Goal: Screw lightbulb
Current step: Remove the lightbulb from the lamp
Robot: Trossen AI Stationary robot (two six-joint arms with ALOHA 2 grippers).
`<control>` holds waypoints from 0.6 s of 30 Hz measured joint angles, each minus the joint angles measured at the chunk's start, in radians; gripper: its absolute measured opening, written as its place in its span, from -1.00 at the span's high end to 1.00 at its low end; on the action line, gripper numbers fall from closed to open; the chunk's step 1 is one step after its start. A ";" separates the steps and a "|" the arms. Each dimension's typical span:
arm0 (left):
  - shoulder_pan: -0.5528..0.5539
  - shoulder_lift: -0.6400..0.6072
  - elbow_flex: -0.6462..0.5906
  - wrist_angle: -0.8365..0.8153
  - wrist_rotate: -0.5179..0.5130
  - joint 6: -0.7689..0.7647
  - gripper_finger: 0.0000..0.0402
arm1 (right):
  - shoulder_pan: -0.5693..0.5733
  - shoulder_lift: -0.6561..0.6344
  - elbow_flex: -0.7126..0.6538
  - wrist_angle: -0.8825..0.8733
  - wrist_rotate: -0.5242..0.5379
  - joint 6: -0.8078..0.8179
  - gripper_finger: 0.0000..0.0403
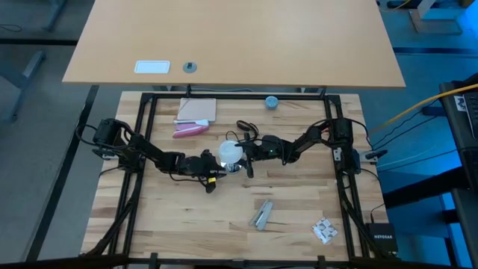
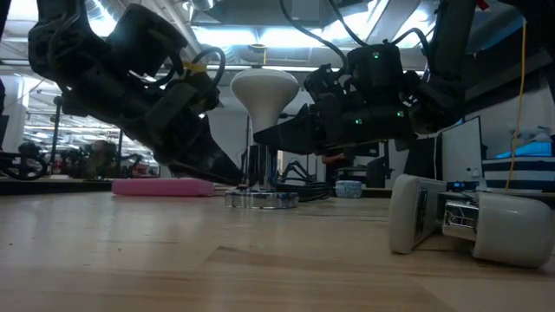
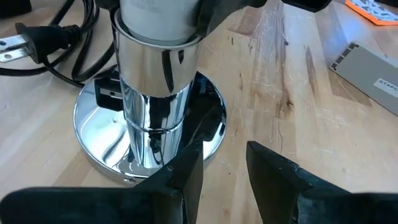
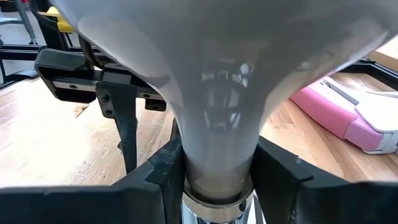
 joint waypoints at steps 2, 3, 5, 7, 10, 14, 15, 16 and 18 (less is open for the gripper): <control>0.000 0.000 0.000 -0.009 0.001 -0.011 0.43 | 0.000 0.000 0.000 0.000 0.000 0.001 0.24; 0.000 0.000 0.000 -0.017 0.001 -0.016 0.43 | 0.000 0.000 0.000 0.000 0.000 0.001 0.24; 0.000 0.000 0.000 -0.041 0.001 -0.035 0.43 | 0.000 0.000 0.000 0.000 0.000 0.002 0.23; 0.000 -0.002 0.001 -0.067 0.001 -0.056 0.43 | 0.000 0.000 0.000 0.000 0.000 0.002 0.20; -0.001 -0.001 0.000 -0.094 -0.020 -0.072 0.43 | 0.000 0.000 0.000 0.000 0.000 0.002 0.19; 0.009 -0.001 0.000 -0.095 -0.076 -0.060 0.43 | -0.001 0.000 0.000 0.000 0.003 0.002 0.22; 0.016 -0.001 0.000 -0.096 -0.078 -0.059 0.43 | -0.001 0.000 0.000 0.000 0.006 0.002 0.22; 0.023 -0.001 0.000 -0.097 -0.079 -0.059 0.43 | -0.001 0.000 0.002 0.000 0.007 0.002 0.22; 0.040 -0.001 0.000 -0.098 -0.079 -0.059 0.43 | -0.001 0.000 0.011 -0.005 -0.002 -0.001 0.21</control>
